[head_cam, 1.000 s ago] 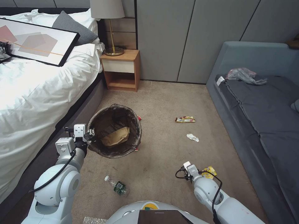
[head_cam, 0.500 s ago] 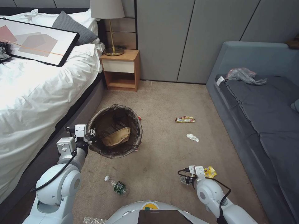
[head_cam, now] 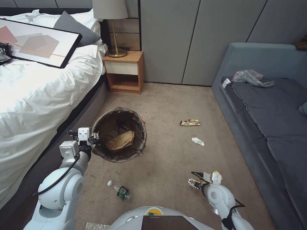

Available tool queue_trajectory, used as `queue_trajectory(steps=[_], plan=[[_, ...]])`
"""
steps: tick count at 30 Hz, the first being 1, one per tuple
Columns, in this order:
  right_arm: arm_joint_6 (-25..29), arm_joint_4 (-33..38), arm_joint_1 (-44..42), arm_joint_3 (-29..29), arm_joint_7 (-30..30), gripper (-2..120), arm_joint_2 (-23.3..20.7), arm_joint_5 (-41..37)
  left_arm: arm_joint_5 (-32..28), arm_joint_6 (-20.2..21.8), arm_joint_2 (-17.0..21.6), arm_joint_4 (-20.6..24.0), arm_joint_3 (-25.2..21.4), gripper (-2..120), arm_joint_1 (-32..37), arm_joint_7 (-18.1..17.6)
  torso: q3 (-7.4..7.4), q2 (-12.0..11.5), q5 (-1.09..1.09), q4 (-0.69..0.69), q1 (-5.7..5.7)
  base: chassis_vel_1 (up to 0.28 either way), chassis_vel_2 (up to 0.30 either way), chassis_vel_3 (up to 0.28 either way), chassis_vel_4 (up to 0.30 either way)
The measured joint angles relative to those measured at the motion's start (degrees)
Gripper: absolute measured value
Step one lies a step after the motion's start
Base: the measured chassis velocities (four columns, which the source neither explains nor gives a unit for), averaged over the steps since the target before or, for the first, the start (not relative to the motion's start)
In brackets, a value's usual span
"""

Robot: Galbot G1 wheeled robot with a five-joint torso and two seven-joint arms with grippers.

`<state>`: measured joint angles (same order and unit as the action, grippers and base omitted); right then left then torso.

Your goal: Pick up the trash bin, then pick up the garbage from the floor and place it into the trash bin.

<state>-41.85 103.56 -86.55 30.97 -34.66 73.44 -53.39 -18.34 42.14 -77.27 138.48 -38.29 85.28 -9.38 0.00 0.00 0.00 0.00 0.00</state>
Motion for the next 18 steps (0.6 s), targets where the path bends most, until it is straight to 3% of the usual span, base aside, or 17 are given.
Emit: queue_trajectory(steps=[8, 18], plan=[[0.1, -0.7, 1.9, 6.0, -0.1, 100, -0.1, -2.0, 0.3, -0.1, -0.1, -0.2, 0.4, 0, -0.1, 0.4, 0.00, 0.0, 0.00, 0.00, 0.00, 0.000, 0.000, 0.000, 0.000], [0.5, -7.2, 5.6, 6.2, -0.5, 100, 1.4, -2.5, 0.3, -0.1, 0.1, -0.2, 0.5, 0, -0.3, 0.5, 0.00, 0.0, 0.01, 0.01, 0.00, 0.000, 0.000, 0.000, 0.000]])
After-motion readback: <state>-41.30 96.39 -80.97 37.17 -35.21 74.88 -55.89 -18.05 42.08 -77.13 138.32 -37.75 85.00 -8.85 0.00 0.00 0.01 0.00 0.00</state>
